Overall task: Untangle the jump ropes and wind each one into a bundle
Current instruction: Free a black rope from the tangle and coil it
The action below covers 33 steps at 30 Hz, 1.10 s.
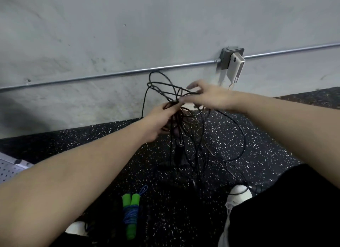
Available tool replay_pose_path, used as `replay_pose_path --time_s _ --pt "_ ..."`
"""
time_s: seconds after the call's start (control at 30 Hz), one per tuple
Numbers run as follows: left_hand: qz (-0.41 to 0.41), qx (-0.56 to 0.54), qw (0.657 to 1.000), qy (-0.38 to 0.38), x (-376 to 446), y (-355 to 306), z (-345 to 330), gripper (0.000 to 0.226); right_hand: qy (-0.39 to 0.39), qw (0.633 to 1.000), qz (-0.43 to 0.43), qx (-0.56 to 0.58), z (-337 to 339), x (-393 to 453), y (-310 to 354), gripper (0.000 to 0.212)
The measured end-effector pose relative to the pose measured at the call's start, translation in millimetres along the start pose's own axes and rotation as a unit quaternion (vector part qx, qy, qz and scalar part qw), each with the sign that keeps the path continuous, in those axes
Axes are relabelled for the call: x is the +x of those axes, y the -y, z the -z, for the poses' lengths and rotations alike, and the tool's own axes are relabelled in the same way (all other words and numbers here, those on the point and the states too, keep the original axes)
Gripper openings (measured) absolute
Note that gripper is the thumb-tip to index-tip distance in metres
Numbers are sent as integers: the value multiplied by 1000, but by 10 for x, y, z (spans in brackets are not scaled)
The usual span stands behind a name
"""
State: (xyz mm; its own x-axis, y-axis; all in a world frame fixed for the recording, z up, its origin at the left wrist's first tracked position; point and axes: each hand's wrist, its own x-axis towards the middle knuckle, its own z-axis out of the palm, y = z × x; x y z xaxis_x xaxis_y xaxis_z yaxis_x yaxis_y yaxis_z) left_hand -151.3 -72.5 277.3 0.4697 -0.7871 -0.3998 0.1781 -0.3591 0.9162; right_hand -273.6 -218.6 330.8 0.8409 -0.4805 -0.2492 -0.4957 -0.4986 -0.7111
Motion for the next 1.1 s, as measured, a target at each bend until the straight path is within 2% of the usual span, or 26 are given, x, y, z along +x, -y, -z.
replay_pose_path --time_s 0.07,0.17,0.23,0.37,0.5,0.57,0.67,0.7,0.83,0.97,1.03,1.1 --pt "8 -9 1000 -6 -40 -23 38 31 47 997 13 -67 -54 -54 -54 74" --pt "12 6 1000 0 -90 -69 65 31 29 998 24 -45 -57 -35 -77 45" --pt "14 31 999 6 -110 -117 69 35 21 1000 20 -9 -12 -13 -76 37" --pt "20 60 998 -12 -126 -175 65 34 -22 998 42 -51 46 -10 -80 59" --pt "4 72 997 -38 -101 -150 2 32 -32 997 49 -46 61 0 -102 58" --pt "5 62 998 -32 -105 -143 11 32 -33 998 46 -9 96 -1 -105 47" --pt "12 68 998 -2 -120 -137 69 31 -25 999 40 19 141 -28 -110 15" --pt "11 70 998 3 -125 -132 80 31 -23 999 36 33 143 -35 -110 11" --pt "4 43 999 -15 -154 -99 59 27 -33 996 35 69 147 -37 -95 15" --pt "-20 35 997 -63 -126 -44 30 20 -35 997 41 52 159 -41 -75 33" --pt "-31 34 995 -83 -113 -21 16 16 -29 998 46 17 165 -58 -57 30" --pt "-44 30 994 -94 -125 -21 9 12 -31 998 48 -12 179 -70 -32 19"
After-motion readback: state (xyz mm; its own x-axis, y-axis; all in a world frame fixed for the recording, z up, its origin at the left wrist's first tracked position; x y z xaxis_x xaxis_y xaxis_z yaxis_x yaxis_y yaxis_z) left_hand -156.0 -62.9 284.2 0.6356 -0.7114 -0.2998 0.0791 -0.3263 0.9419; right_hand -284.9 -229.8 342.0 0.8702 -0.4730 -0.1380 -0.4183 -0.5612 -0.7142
